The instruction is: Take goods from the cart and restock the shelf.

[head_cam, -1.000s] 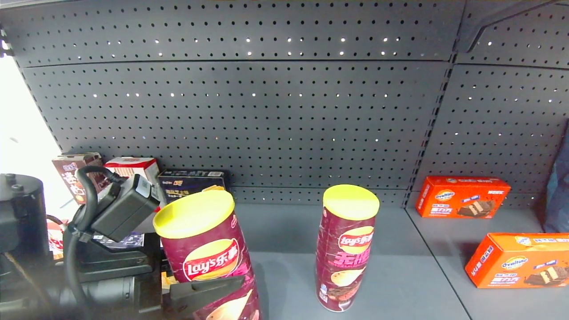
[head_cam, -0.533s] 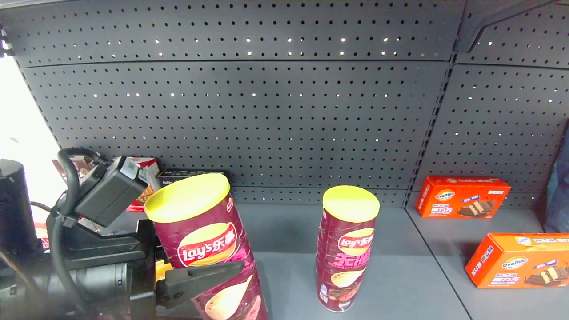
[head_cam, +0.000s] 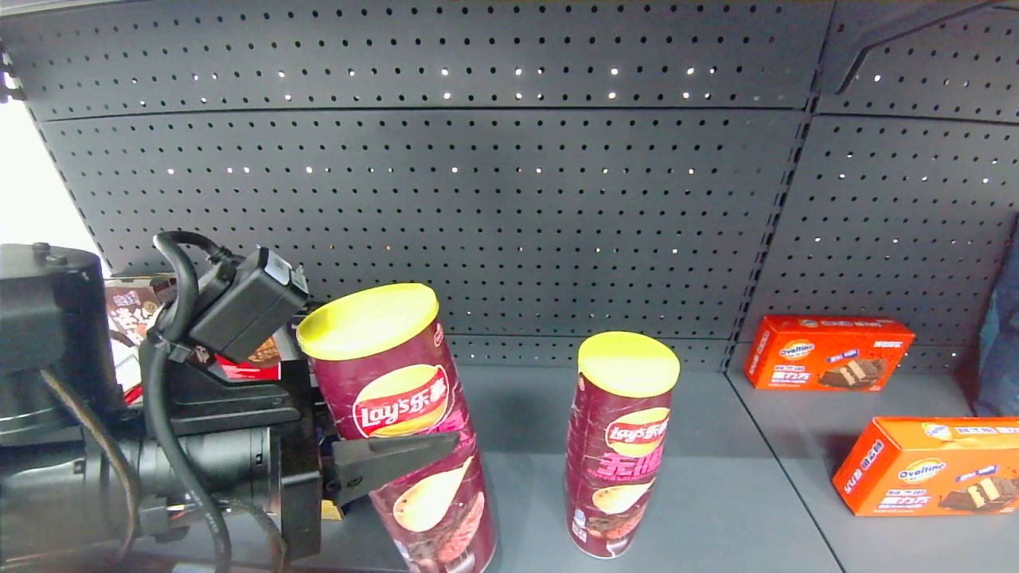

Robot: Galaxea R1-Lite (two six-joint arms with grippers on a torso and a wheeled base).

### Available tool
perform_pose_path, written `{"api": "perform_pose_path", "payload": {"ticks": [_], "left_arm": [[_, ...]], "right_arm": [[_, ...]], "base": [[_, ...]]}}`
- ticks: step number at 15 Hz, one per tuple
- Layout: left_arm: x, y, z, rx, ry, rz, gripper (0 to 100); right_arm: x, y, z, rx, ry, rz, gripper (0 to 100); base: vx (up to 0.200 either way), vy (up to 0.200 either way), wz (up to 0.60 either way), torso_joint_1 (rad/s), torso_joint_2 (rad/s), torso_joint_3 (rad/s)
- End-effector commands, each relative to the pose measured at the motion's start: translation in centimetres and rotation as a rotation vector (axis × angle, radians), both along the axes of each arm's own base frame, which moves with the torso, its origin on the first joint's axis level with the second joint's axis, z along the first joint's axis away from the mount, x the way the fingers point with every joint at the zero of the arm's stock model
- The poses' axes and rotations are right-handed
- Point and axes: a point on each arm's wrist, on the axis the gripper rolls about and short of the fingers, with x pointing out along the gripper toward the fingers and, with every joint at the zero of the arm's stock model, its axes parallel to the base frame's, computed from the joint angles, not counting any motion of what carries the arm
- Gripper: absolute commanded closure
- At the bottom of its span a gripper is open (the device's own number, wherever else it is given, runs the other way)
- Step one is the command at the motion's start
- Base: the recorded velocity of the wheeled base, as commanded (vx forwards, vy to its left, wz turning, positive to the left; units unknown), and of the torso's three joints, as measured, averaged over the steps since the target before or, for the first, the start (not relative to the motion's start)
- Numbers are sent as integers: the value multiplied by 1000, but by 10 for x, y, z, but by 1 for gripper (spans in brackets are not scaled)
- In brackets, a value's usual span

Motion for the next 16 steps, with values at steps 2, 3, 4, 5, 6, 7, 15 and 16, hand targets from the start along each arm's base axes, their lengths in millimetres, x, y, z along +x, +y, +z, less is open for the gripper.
{"api": "perform_pose_path", "payload": {"ticks": [2,3,4,5,6,7,15,16], "left_arm": [[23,6,-6,45,-27,57,100],[26,8,-3,48,-41,67,100],[26,7,0,40,-53,68,100],[26,7,0,41,-55,67,100],[28,6,4,36,-67,66,100],[33,2,7,28,-72,48,100],[117,-35,16,42,-141,3,100],[125,-39,13,54,-149,-2,100]], "right_arm": [[0,0,0,0,0,1,0],[0,0,0,0,0,1,0],[0,0,0,0,0,1,0],[0,0,0,0,0,1,0],[0,0,0,0,0,1,0],[0,0,0,0,0,1,0],[0,0,0,0,0,1,0],[0,0,0,0,0,1,0]], "base": [[0,0,0,0,0,0],[0,0,0,0,0,0],[0,0,0,0,0,0],[0,0,0,0,0,0],[0,0,0,0,0,0],[0,0,0,0,0,0],[0,0,0,0,0,0],[0,0,0,0,0,0]]}}
